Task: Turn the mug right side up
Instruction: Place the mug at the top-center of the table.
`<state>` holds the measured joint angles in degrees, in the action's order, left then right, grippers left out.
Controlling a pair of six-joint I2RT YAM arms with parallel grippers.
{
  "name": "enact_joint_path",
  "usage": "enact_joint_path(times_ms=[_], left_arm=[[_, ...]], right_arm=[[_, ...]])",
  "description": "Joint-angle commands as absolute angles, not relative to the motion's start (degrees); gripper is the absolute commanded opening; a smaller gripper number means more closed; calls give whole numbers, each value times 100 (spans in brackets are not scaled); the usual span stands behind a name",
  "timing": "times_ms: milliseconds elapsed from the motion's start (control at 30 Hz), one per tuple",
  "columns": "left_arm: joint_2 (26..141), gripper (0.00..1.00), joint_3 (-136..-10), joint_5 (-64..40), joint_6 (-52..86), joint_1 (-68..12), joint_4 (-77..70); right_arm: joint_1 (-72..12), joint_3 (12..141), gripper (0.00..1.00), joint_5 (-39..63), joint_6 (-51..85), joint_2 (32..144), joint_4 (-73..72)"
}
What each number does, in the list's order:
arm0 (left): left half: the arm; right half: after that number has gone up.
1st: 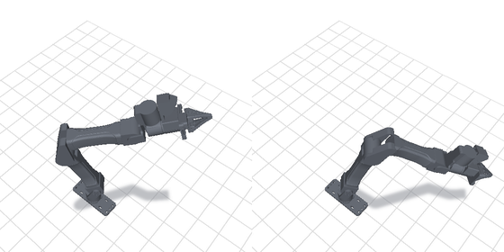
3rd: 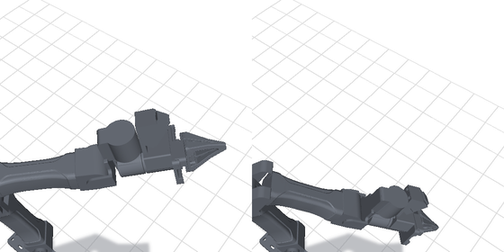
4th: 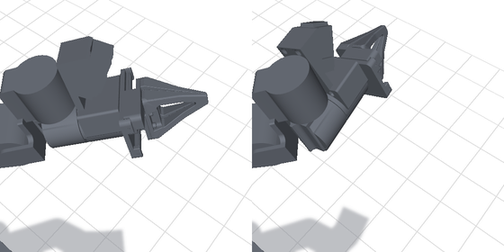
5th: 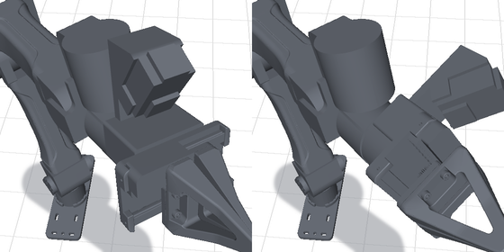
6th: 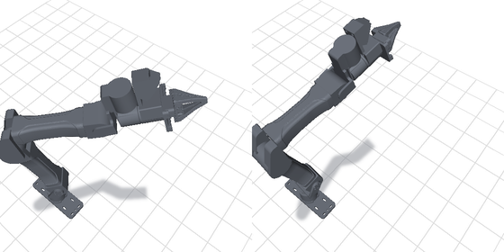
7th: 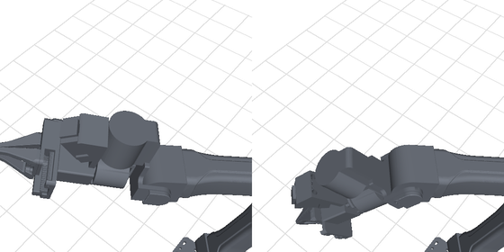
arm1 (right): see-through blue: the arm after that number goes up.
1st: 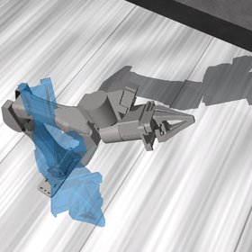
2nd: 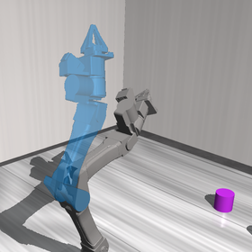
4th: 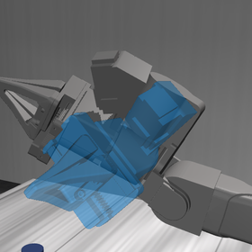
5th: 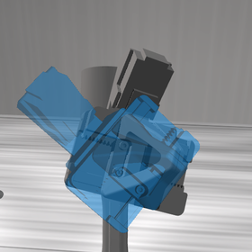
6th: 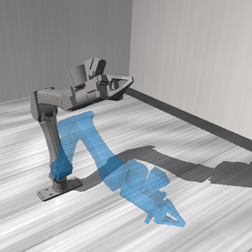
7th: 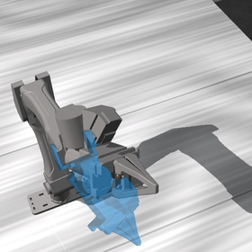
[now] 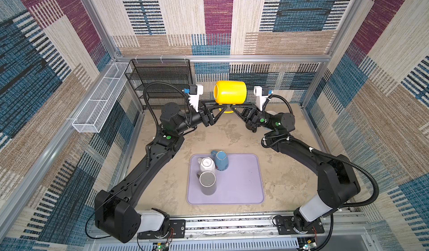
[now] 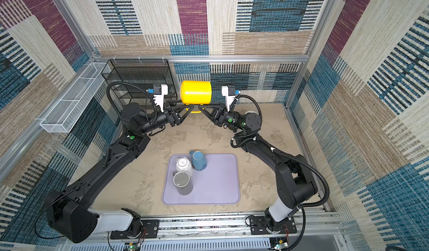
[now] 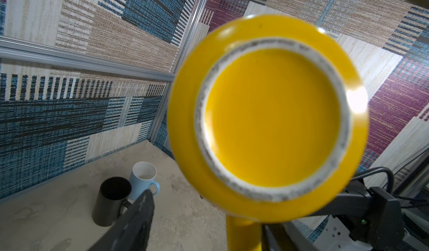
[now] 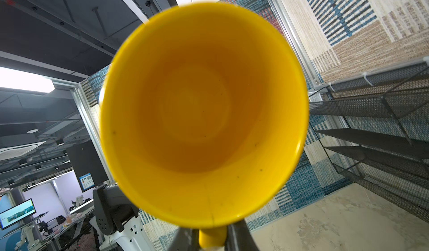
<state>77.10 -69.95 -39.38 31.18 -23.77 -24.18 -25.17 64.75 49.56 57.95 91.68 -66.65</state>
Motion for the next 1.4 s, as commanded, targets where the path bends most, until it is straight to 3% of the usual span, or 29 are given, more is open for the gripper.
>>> enact_joint_path(times_ms=[0, 900, 1367], left_arm=[[7729, 69, -6980, -3932, 2914, -2378, -2399], [7660, 69, -6328, -3762, 2671, -2375, -1751], [7301, 68, -6092, -3554, 2435, -2377, -1196]], right_arm=[[-2525, 6444, 0, 4782, 5433, 9049, -6460], [-2083, 5306, 0, 4377, 5223, 9114, -5840], [-1812, 5137, 0, 4086, 4640, 9697, -5084]])
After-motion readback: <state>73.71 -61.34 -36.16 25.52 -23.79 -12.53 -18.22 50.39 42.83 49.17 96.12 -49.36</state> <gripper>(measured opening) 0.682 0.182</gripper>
